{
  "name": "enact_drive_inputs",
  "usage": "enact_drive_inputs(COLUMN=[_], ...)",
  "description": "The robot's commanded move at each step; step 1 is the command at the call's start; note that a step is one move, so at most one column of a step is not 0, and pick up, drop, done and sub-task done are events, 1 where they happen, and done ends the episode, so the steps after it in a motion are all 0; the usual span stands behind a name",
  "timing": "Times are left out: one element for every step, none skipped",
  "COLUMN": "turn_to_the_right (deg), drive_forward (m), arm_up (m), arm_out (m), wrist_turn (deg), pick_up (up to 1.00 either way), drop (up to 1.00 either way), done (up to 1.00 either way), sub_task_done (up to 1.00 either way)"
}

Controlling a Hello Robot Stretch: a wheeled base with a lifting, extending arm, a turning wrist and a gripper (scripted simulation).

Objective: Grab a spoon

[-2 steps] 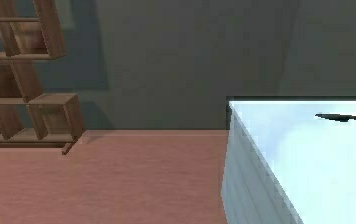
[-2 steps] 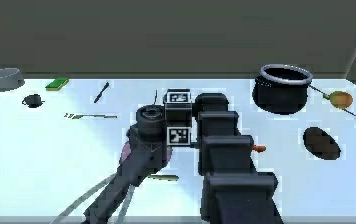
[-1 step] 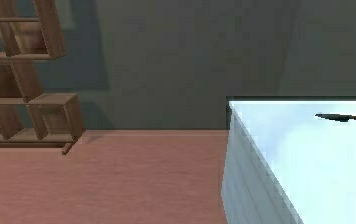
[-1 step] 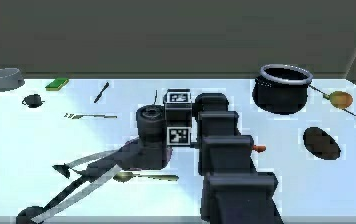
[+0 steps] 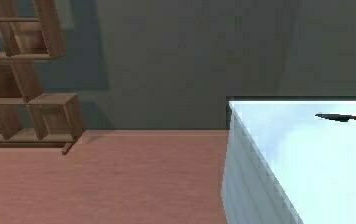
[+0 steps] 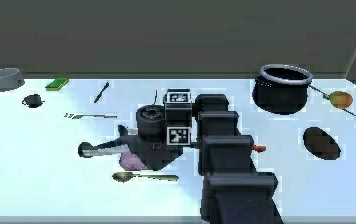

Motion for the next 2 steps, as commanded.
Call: enact_drive_inputs(turn_to_the_right=[0.0,0.0], drive_forward=[0.0,0.0], arm_up=[0.0,-0.14], arm_out=[0.0,0.0], wrist_turn=[6.0,0.0], pick_up=[0.0,0.0], drop=[0.0,0.0], done=[0.0,0.0], sub_task_done=[0.0,0.0])
